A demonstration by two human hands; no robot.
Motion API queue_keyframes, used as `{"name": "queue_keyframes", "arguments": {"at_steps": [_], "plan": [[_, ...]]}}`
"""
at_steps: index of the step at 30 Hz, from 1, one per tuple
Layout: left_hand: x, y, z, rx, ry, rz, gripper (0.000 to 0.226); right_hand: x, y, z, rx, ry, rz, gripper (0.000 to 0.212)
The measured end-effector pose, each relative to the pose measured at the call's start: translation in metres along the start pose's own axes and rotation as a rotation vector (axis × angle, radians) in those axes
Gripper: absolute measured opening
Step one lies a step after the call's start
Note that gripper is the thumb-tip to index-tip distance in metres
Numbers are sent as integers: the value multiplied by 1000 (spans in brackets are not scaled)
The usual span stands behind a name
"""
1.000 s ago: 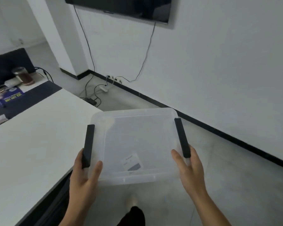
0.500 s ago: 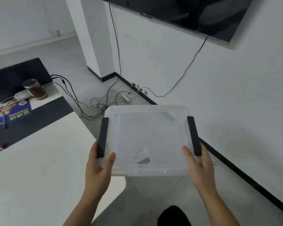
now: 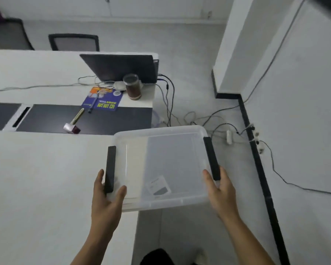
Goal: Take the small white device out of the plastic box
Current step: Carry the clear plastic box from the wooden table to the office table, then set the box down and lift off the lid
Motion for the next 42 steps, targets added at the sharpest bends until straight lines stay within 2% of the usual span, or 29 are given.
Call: {"name": "queue_keyframes", "arguments": {"at_steps": [3,9,16,19,21,27,32,37,42], "plan": [[-7,-2,24,168,-132,-57,70,-20,56,51,-191,-85,-58,29],[-42,-2,95,448,-338,-145,40,-46,202,124,-494,-203,-196,22],[-60,11,200,617,-548,-188,38,-67,343,181,-625,-307,-329,29],[-63,20,220,695,-609,-134,35,-68,387,202,-669,-347,-399,52],[-61,28,231,751,-632,-105,32,-74,415,213,-699,-365,-438,60],[-57,52,270,971,-678,20,32,-100,498,240,-835,-536,-427,51],[-54,69,280,1179,-750,109,39,-115,537,251,-950,-530,-516,54],[-52,72,291,1165,-768,269,42,-117,550,253,-930,-633,-493,57],[-52,70,294,1157,-743,279,47,-115,548,249,-869,-562,-427,50]]}}
Point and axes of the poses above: each hand's wrist, its own z-axis towards the middle knuckle, its own y-axis out of the palm, x = y × z, the point moved 2 cm from there along z, towards the middle knuckle, and after that the axes turned 14 degrees about x, right-handed, at the moved point
